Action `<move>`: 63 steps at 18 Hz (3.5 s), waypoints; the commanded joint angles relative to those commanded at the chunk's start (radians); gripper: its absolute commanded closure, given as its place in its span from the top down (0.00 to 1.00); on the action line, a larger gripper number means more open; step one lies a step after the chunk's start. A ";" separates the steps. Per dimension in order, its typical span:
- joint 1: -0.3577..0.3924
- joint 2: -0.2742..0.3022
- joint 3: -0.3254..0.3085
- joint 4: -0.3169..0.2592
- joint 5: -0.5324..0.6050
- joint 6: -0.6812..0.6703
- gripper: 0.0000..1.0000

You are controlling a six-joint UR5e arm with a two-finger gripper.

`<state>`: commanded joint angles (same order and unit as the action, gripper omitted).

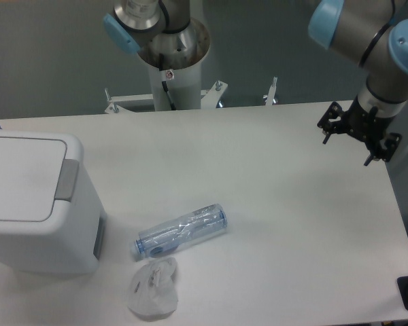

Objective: Open the trash can

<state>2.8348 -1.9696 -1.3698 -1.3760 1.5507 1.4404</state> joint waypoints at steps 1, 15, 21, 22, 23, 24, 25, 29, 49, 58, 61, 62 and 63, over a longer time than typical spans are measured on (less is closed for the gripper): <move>-0.006 0.002 0.000 0.000 0.011 0.000 1.00; -0.051 0.051 -0.022 0.064 -0.275 -0.482 1.00; -0.198 0.067 -0.005 0.127 -0.333 -0.710 1.00; -0.224 0.067 -0.005 0.158 -0.334 -0.747 1.00; -0.253 0.069 -0.006 0.182 -0.336 -0.793 1.00; -0.277 0.069 -0.005 0.196 -0.339 -0.826 1.00; -0.293 0.069 -0.003 0.205 -0.340 -0.845 1.00; -0.347 0.074 0.005 0.258 -0.426 -0.937 1.00; -0.555 0.251 -0.167 0.278 -0.489 -1.160 1.00; -0.563 0.252 -0.216 0.350 -0.489 -1.160 1.00; -0.565 0.248 -0.224 0.359 -0.486 -1.160 1.00; -0.565 0.248 -0.227 0.360 -0.486 -1.160 1.00; -0.566 0.248 -0.227 0.360 -0.486 -1.160 1.00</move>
<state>2.2688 -1.7211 -1.5969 -1.0155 1.0646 0.2807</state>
